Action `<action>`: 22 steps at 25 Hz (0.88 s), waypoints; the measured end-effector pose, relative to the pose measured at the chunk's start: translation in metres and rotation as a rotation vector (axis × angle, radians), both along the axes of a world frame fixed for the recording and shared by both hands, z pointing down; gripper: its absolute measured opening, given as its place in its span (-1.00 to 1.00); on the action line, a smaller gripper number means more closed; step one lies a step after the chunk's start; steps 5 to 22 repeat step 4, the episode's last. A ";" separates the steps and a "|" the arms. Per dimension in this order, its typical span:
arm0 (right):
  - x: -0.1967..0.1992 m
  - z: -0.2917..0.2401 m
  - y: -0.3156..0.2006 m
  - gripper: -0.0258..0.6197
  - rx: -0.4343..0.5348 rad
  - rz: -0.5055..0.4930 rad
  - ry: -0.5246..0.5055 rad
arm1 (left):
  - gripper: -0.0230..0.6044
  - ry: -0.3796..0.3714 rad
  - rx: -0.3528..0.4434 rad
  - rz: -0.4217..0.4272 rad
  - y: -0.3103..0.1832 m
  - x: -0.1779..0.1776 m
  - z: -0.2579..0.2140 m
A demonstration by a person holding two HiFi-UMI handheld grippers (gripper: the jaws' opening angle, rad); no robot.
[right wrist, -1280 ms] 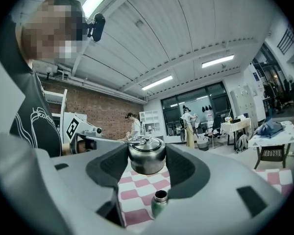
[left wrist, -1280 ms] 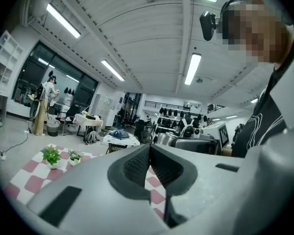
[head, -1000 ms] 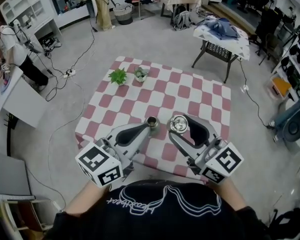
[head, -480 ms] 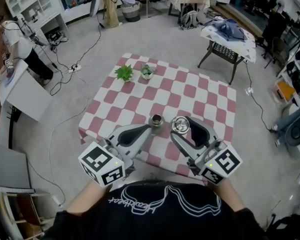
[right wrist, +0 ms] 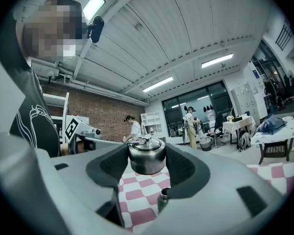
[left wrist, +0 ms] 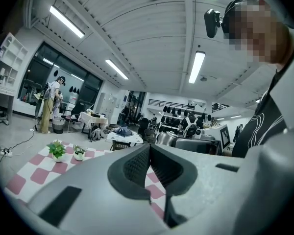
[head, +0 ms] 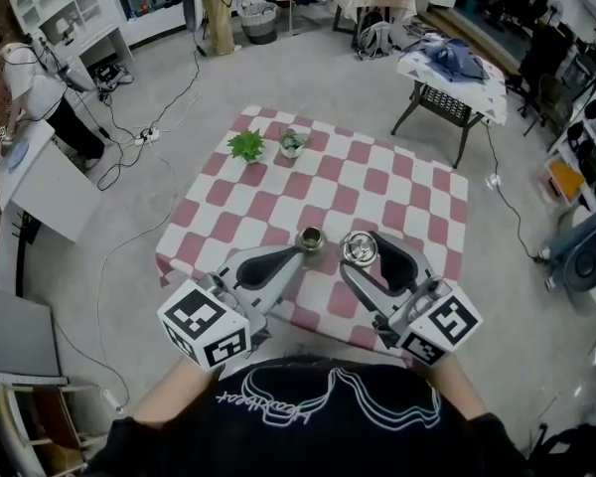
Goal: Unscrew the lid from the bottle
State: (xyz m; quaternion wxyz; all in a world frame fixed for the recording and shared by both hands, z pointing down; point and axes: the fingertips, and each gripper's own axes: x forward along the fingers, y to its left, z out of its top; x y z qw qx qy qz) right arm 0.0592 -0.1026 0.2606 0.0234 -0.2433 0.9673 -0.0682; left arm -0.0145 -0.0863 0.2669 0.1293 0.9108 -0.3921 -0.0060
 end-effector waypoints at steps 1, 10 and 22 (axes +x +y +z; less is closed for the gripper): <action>0.000 0.000 0.001 -0.16 0.001 -0.001 0.001 | -0.91 0.001 -0.001 -0.001 0.001 0.000 0.000; -0.002 0.000 0.003 -0.16 0.007 -0.006 0.006 | -0.91 -0.002 -0.005 -0.001 0.002 0.000 0.000; -0.002 0.000 0.003 -0.16 0.007 -0.006 0.006 | -0.91 -0.002 -0.005 -0.001 0.002 0.000 0.000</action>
